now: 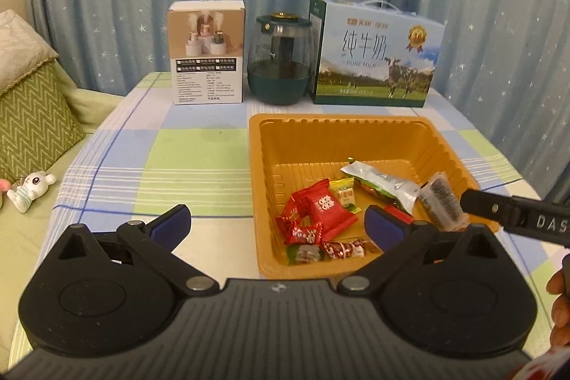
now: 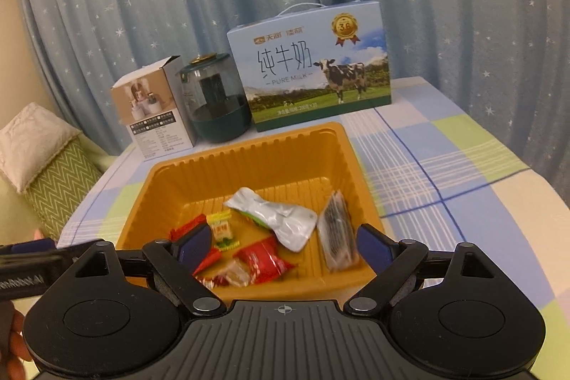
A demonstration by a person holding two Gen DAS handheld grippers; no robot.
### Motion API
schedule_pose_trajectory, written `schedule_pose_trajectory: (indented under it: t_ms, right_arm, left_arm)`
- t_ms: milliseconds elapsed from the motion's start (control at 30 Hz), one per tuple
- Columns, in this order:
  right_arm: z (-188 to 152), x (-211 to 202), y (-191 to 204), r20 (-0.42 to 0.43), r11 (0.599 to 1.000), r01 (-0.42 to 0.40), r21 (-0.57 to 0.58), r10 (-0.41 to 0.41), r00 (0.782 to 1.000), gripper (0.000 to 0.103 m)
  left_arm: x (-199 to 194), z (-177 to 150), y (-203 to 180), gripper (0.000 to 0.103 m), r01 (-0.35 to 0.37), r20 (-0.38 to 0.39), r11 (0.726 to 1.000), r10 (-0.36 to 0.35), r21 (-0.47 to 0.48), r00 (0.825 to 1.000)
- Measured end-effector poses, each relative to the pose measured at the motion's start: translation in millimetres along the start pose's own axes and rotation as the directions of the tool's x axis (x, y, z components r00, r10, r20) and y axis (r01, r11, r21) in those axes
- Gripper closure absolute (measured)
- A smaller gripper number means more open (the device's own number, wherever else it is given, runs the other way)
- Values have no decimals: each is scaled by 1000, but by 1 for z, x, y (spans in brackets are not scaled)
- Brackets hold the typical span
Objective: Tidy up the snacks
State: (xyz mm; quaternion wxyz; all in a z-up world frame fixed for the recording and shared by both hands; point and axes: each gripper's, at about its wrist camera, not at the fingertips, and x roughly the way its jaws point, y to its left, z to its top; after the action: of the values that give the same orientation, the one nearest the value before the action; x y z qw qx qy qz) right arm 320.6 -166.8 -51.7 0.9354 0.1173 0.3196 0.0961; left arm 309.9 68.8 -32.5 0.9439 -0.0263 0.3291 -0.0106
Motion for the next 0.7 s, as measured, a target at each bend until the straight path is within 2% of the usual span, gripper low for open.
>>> schedule_pose_trajectory:
  t_ms: [400, 700]
  right_arm:
    - [-23, -74, 16, -43, 996, -20, -87, 16, 999, 15]
    - [-31, -137, 24, -53, 996, -25, -86, 21, 998, 15]
  left_arm:
    - [-76, -40, -10, 0, -55, -23, 997, 53, -63, 998]
    - [-147, -49, -24, 0, -79, -13, 995, 78, -65, 997]
